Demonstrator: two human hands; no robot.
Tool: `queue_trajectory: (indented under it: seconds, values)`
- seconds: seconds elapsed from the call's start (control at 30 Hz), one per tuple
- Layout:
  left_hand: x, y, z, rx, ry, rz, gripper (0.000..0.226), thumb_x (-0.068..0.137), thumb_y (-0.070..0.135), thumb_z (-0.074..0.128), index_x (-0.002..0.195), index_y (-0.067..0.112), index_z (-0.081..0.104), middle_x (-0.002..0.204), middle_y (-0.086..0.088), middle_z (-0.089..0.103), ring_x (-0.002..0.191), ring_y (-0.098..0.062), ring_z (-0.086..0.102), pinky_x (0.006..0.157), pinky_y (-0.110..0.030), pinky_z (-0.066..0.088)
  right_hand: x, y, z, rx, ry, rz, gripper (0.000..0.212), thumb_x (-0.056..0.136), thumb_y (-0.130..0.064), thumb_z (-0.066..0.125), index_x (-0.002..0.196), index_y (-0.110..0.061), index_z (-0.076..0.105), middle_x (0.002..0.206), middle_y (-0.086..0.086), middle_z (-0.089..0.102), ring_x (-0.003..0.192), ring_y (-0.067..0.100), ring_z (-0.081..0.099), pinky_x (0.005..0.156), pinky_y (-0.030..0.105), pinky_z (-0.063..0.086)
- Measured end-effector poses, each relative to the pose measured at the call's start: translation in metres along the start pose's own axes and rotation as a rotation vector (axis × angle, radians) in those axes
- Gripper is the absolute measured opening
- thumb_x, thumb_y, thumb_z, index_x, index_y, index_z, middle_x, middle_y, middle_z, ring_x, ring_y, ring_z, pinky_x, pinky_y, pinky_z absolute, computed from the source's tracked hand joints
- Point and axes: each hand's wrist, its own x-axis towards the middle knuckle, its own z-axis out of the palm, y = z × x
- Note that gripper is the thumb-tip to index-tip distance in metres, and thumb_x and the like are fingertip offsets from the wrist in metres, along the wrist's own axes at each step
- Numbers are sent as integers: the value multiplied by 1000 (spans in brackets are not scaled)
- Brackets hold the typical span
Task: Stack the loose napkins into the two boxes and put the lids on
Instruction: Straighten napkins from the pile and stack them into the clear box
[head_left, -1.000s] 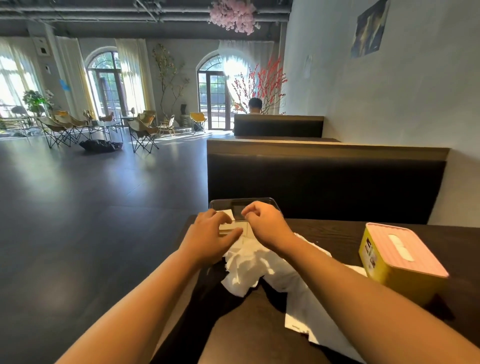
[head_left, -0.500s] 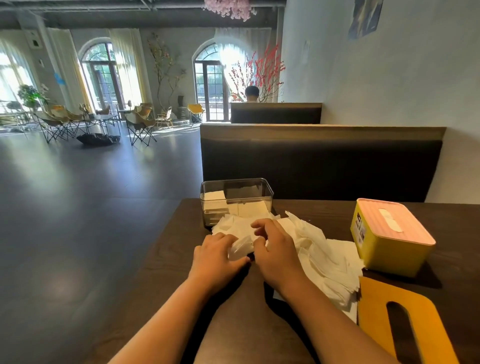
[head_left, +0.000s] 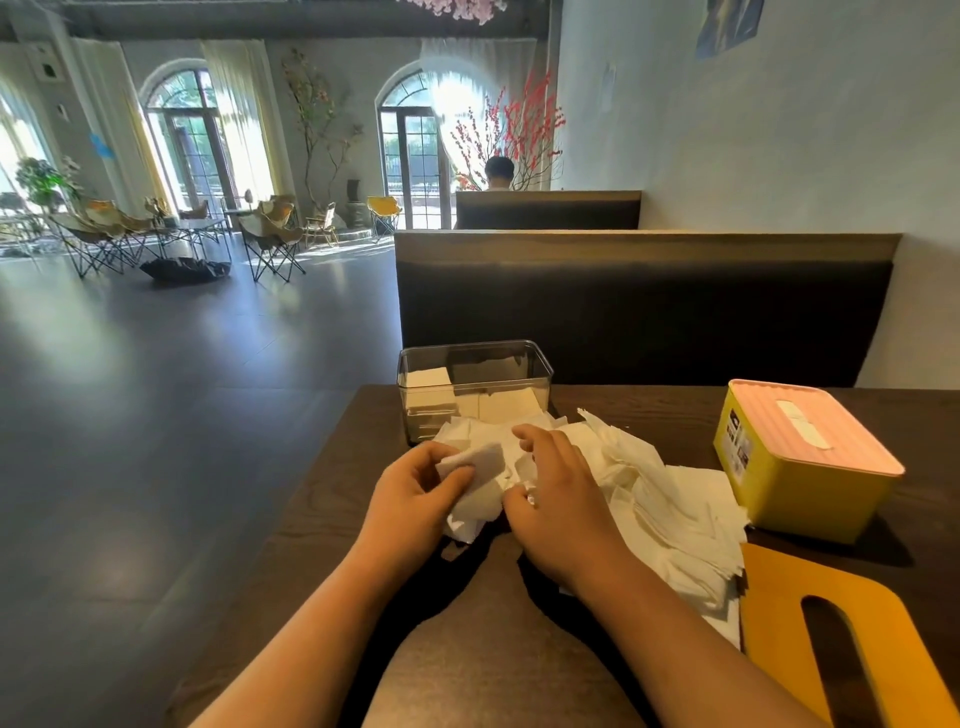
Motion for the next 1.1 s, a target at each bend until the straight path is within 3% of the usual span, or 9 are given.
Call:
queue_trajectory:
  seconds: [0.13,0.23,0.4,0.5,0.63,0.73,0.83,0.93,1.1]
  values:
    - [0,7,0,-303,61,-89,17,101,17,67,115,10,71,107,-7,78,106,-29,74,93,-48,62,-3,-1,3,105,-7,-31,61,100,-25,63,152,-37,35,142,-11,50,126,6,48,99,23,47]
    - [1,8,1,-465,87,-153,22,99,19,66,117,7,71,111,-13,76,111,-38,70,92,-46,62,-5,-2,6,146,-21,-28,58,101,-36,63,152,-40,35,140,-12,53,122,5,50,96,19,47]
    - [2,14,-1,-722,87,-257,34,100,23,66,129,6,66,125,-19,72,115,-37,71,81,-42,63,-7,-8,9,322,-58,37,50,102,-39,64,146,-40,42,122,-20,59,105,6,62,77,11,52]
    - [1,19,-1,-795,61,-248,35,100,21,66,132,6,63,127,-20,71,107,-33,74,77,-40,64,-6,-8,11,470,-54,50,27,101,-34,67,127,-35,60,108,-20,68,99,7,68,79,18,58]
    - [-1,22,4,-807,41,-247,35,98,8,66,132,13,60,124,-17,73,103,-33,76,72,-38,63,-5,-8,14,560,-48,76,12,100,-23,69,111,-28,71,94,-9,73,86,3,69,75,21,58]
    - [0,20,7,-744,49,-225,42,97,4,68,133,24,61,128,-11,70,111,-35,73,77,-41,64,-3,-9,15,585,-50,133,16,101,-18,67,113,-29,69,94,-6,70,84,5,67,76,20,59]
    - [1,19,7,-590,86,-193,46,99,5,68,131,37,62,134,0,65,120,-30,64,96,-50,61,-3,-9,15,610,-112,180,17,103,-19,64,113,-32,68,100,-5,72,93,14,70,84,37,65]
    - [0,19,9,-512,83,-174,49,99,3,67,126,44,64,134,2,66,123,-30,63,102,-56,57,-6,-11,16,618,-194,181,14,101,-33,65,113,-32,71,104,-8,76,98,15,73,87,46,64]
    - [-2,21,13,-637,66,-183,53,97,7,71,136,39,57,136,-5,66,124,-34,67,103,-59,56,-7,-12,14,733,-157,192,22,105,-27,61,123,-40,66,115,-12,74,105,15,73,81,38,65]
